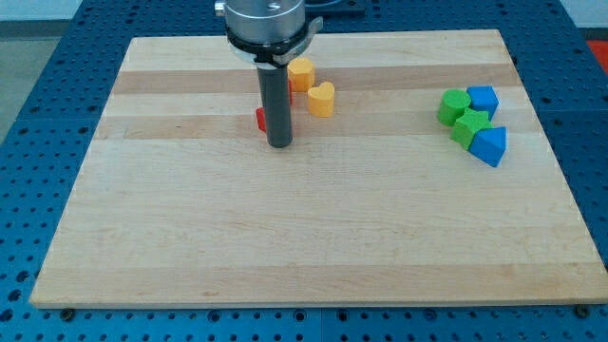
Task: Slide the red star slightly to the right
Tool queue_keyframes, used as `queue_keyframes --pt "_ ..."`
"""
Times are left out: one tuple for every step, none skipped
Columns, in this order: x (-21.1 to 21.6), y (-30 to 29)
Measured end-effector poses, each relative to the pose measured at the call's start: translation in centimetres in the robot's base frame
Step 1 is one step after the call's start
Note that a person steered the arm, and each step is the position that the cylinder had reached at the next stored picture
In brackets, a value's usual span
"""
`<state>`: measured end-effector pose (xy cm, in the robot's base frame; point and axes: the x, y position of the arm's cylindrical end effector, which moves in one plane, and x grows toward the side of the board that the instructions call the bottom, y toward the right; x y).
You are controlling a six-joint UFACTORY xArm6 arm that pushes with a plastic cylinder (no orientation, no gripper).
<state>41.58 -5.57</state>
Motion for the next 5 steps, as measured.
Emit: queue_keyframes --pt "0.5 -3.1" --pt "0.5 -7.7" --pt "0.1 -8.8" --pt "-0.7 -8.8" --pt "-2.3 -8.6"
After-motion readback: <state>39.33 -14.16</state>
